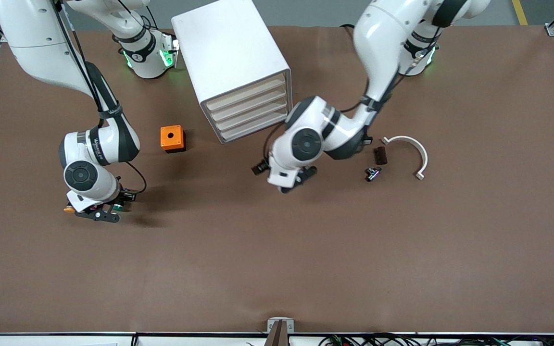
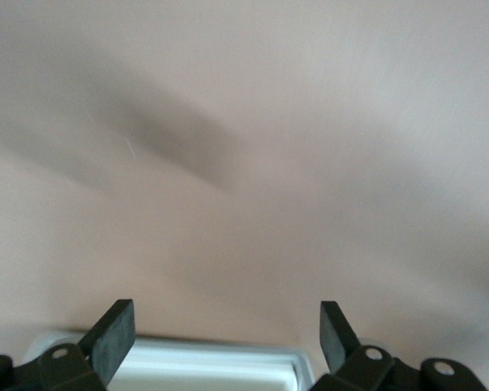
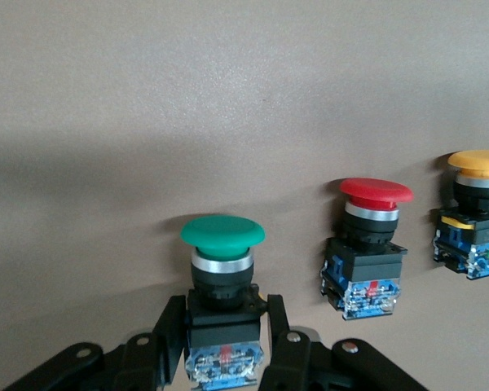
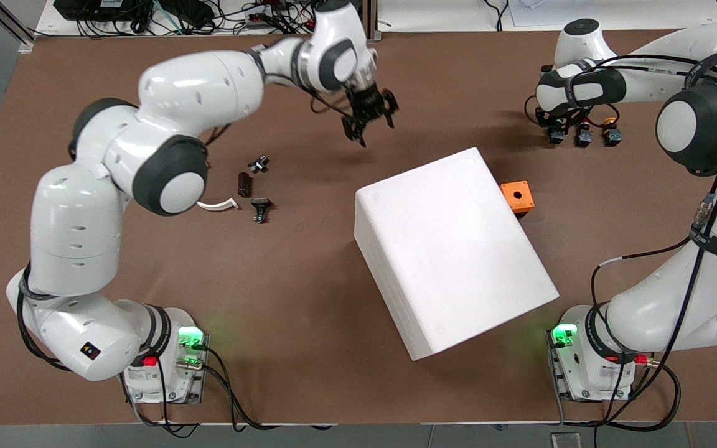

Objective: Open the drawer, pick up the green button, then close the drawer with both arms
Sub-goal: 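Open the right gripper while the left gripper returns to rest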

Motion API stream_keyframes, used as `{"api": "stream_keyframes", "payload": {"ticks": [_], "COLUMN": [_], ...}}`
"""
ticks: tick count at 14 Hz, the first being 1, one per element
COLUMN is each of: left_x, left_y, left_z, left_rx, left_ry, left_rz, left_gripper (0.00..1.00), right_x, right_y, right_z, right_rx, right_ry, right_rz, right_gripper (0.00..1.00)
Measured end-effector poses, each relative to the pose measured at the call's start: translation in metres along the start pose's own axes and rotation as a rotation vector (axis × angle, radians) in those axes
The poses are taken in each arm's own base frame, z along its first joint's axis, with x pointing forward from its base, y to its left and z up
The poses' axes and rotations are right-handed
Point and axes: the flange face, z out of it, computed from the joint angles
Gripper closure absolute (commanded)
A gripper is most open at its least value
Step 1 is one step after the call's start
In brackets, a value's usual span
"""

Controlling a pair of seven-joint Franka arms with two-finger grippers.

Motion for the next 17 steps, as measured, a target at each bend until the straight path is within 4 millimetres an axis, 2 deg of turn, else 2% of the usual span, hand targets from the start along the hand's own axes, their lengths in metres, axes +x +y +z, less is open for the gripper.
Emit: {"api": "stream_keyframes", "payload": {"ticks": [2, 5, 7, 9, 10, 11, 14, 17], "left_x": [0.032, 0.064, 0.087, 0.111, 0.121, 0.13, 0.15, 0.155], "left_y": [-0.02, -0.064, -0.108, -0.158, -0.182, -0.203, -0.258, -0.298], "left_z": [-0.072, -0.179, -0.246, -0.3, -0.321, -0.338, -0.372, -0.384], "left_rx": [0.012, -0.008, -0.018, -0.019, -0.019, -0.018, 0.006, 0.102], "left_ry": [0.057, 0.096, 0.109, 0.112, 0.113, 0.112, 0.113, 0.156], "left_rz": [0.058, 0.127, 0.166, 0.214, 0.235, 0.256, 0.334, 0.362], "left_gripper": [0.0, 0.0, 0.0, 0.0, 0.0, 0.0, 0.0, 0.0], "right_x": [0.001, 0.002, 0.004, 0.006, 0.006, 0.007, 0.008, 0.01], "right_y": [0.0, 0.0, -0.002, -0.003, -0.003, -0.003, -0.002, -0.002], "right_z": [0.0, 0.002, 0.006, 0.009, 0.009, 0.009, 0.009, 0.006], "right_rx": [-0.001, -0.002, -0.003, -0.005, -0.005, -0.005, -0.005, -0.006], "right_ry": [0.005, 0.011, 0.009, 0.007, 0.007, 0.007, 0.009, 0.011], "right_rz": [-0.002, -0.006, -0.007, -0.008, -0.008, -0.008, -0.006, -0.005], "right_gripper": [1.0, 1.0, 1.0, 1.0, 0.39, 0.0, 0.0, 0.0]}}
